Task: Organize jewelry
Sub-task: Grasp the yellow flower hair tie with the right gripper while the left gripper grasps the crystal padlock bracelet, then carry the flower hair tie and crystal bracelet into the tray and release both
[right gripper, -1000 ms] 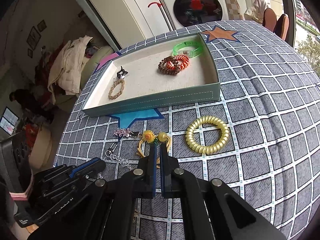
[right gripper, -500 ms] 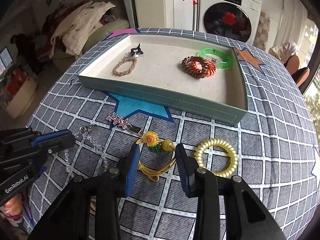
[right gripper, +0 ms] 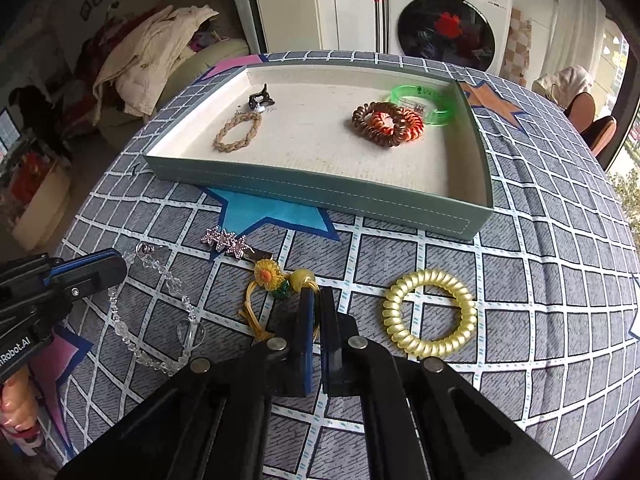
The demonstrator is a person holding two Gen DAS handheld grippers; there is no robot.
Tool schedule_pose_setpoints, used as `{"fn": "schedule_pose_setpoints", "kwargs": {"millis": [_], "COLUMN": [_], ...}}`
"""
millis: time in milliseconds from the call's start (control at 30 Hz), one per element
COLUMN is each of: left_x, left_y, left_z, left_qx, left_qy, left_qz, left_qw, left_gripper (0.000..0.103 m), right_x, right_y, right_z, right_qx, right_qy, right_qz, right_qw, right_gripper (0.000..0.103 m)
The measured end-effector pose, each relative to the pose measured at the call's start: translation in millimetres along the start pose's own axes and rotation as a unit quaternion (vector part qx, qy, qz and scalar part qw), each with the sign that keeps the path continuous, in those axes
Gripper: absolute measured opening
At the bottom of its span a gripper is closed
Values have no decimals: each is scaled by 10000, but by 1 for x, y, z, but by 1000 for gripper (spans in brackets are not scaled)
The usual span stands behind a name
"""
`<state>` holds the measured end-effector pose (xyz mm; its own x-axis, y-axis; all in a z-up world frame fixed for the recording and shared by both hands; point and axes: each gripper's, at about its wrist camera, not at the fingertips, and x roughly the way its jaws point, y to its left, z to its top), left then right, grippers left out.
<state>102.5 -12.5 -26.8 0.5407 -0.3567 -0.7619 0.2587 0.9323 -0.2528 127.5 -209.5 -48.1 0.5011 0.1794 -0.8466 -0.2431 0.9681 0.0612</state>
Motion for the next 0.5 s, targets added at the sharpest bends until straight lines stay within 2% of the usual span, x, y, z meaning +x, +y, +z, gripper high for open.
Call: {"fn": "schedule_pose_setpoints", "kwargs": {"millis": [500], "left_x": [-20], "left_y": [0], "left_z": [27], "left_qx": [60], "left_qy": [-354], "left_qz": [-89], "left_qw": [9993], "left_gripper": [25], "right_x": [-43], "right_y": [5], "right_z": [26], "right_qx": [46], "right_qy": [-559], "right_qz": [107], "right_qw": [9984], "right_gripper": [3]}}
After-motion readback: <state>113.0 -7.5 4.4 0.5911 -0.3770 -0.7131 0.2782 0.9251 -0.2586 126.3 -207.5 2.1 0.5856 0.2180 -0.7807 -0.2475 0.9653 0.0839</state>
